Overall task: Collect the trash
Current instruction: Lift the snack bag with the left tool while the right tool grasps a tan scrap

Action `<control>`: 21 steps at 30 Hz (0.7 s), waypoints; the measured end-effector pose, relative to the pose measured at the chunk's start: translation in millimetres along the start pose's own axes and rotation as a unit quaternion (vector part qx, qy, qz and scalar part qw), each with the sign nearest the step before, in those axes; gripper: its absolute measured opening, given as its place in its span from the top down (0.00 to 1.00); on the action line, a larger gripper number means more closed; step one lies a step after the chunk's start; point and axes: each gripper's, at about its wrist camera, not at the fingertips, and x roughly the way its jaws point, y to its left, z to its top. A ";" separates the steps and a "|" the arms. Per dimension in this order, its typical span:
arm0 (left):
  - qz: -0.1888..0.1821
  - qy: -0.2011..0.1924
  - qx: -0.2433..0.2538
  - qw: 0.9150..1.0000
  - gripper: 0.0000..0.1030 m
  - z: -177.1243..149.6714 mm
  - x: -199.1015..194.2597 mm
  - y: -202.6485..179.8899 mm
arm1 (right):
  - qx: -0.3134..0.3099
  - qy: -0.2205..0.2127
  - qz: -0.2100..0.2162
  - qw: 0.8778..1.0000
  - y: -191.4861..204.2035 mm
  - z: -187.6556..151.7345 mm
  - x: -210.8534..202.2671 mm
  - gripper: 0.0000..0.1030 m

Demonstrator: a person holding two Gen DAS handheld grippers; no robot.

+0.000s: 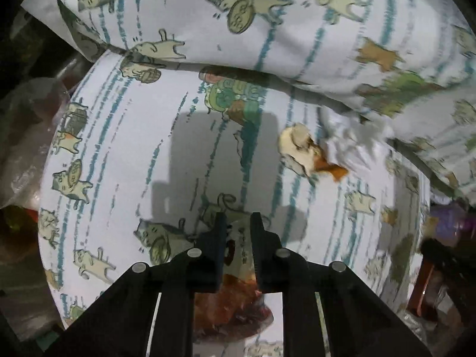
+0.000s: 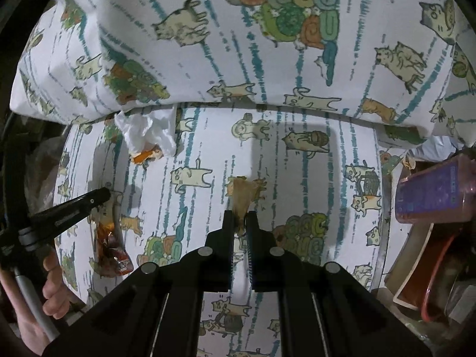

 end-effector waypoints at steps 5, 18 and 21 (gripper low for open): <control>0.059 -0.068 0.040 0.995 0.08 -24.5 -39.2 -11.0 | -0.020 -0.007 -0.011 1.000 5.7 -2.6 -5.6 0.93; 0.006 0.045 -0.004 0.999 0.34 -43.1 5.8 19.5 | 0.005 -0.013 -0.012 1.000 3.4 4.7 -4.8 0.93; -0.010 0.051 -0.001 0.999 0.36 -39.5 1.8 22.6 | -0.003 -0.011 -0.004 1.000 9.1 5.7 -3.4 0.93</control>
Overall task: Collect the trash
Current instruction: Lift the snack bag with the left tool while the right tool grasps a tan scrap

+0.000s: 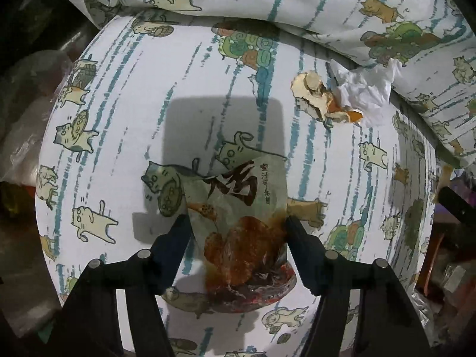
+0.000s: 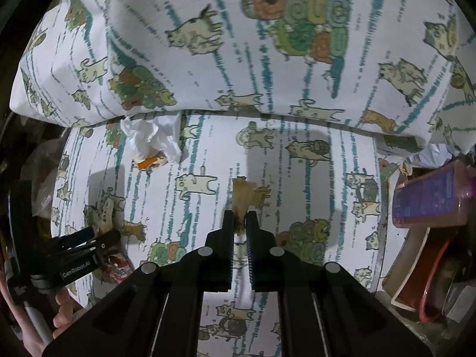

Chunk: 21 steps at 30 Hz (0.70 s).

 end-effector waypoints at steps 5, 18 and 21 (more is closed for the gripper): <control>-0.025 -0.008 -0.007 1.000 0.37 4.8 -19.6 7.9 | -0.011 -0.017 0.010 1.000 8.2 -0.9 -10.5 0.93; -0.015 -0.258 0.064 0.964 0.36 -4.6 -179.4 11.0 | -0.053 -0.146 0.073 0.985 30.4 -21.9 -82.3 0.92; -0.032 -0.258 0.065 0.963 0.36 -21.9 -182.9 12.2 | -0.061 -0.160 0.071 0.983 36.0 -29.9 -94.0 0.92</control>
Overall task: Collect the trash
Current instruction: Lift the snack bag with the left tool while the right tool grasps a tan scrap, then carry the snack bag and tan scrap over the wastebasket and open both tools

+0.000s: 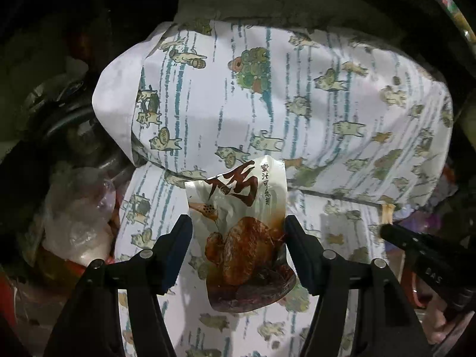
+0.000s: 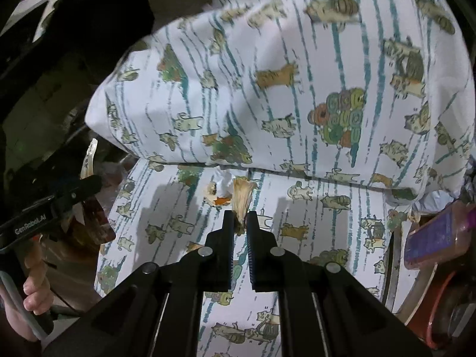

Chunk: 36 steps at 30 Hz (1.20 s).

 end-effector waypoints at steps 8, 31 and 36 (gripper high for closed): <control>0.017 -0.050 0.028 0.998 0.36 -22.8 -49.1 -14.0 | -0.017 -0.034 -0.009 0.999 21.6 -10.2 -41.8 0.92; 0.002 -0.045 0.007 0.999 0.36 -197.1 -170.0 0.6 | -0.047 -0.081 -0.002 0.996 117.3 -172.8 -182.8 0.91; -0.005 -0.003 -0.019 1.000 0.36 -213.3 -141.0 14.0 | -0.048 -0.014 -0.033 0.998 106.9 -206.5 -134.9 0.91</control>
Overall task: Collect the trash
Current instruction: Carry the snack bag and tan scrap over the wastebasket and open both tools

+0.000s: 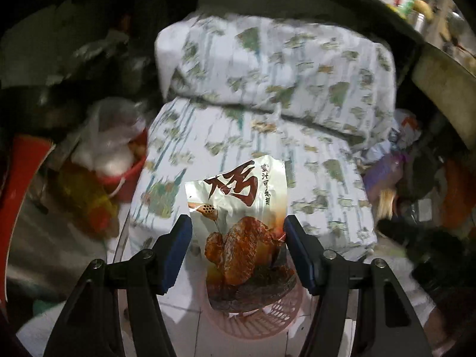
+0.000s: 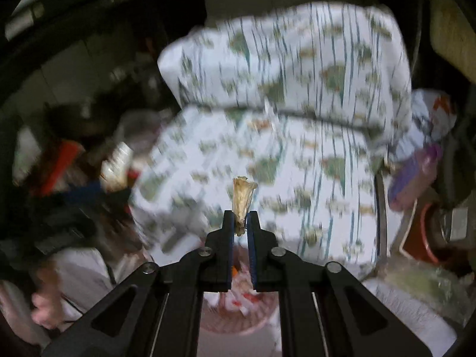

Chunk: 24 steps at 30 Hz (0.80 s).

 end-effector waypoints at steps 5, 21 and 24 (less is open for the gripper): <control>0.013 0.035 -0.003 0.999 0.36 -10.4 23.4 13.1 | 0.000 0.067 0.006 0.998 -6.2 -20.0 39.3 0.91; -0.016 0.127 -0.018 0.992 0.35 -22.4 57.4 8.4 | 0.026 0.127 0.049 0.990 -12.2 -35.2 59.8 0.90; -0.011 0.151 -0.015 0.988 0.35 -27.4 67.2 6.0 | 0.025 0.132 0.047 0.990 -11.3 -36.9 62.2 0.90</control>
